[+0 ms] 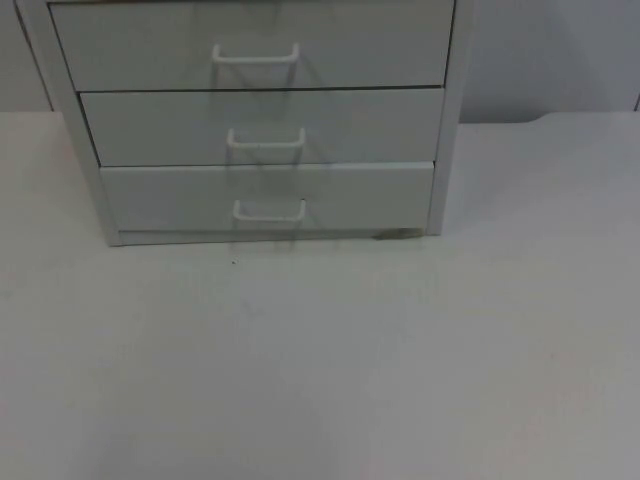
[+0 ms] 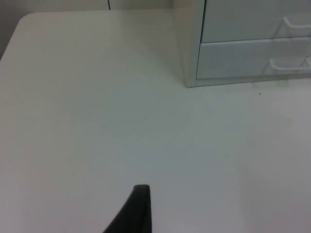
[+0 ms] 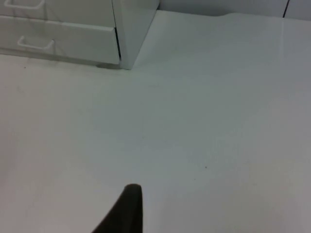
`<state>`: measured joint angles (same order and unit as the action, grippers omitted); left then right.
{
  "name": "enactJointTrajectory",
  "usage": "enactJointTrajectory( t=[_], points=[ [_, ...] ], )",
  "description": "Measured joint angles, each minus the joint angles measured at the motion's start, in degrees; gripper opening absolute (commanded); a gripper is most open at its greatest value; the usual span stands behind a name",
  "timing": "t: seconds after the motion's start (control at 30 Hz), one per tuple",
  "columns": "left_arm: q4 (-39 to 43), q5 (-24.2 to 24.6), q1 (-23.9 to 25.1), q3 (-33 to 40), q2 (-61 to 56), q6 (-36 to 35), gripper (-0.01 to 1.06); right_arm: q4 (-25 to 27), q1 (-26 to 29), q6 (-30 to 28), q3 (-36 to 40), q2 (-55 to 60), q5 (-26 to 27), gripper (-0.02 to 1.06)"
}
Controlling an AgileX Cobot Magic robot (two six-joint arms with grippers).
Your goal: Open the drawer with the left hand, place the block into the drawer with the right hand, then close the drawer with the left hand.
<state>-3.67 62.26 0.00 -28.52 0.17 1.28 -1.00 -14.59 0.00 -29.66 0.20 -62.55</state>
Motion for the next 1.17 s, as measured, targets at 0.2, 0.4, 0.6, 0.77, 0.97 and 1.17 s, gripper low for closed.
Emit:
enactJointTrajectory(
  t=[0.2,0.4,0.6,0.77,0.97,1.17],
  points=[
    [0.0,0.0,0.0,0.0,0.0,0.0,1.05,0.0,0.0,0.0,0.0,0.0,0.0,1.05],
    [0.0,0.0,0.0,0.0,0.0,0.0,1.05,0.15,3.98,0.0,0.0,0.0,0.14,1.05],
    [0.0,0.0,0.0,0.0,0.0,0.0,1.05,0.15,12.06,0.0,0.0,0.0,0.14,1.05],
    [0.0,0.0,0.0,0.0,0.0,0.0,1.05,0.15,16.15,0.0,0.0,0.0,0.14,1.05],
    [0.0,0.0,0.0,0.0,0.0,0.0,1.05,0.15,17.0,0.0,0.0,0.0,0.27,1.05],
    [0.0,0.0,0.0,0.0,0.0,0.0,1.05,0.15,15.74,0.0,0.0,0.0,0.31,1.05]
  ],
)
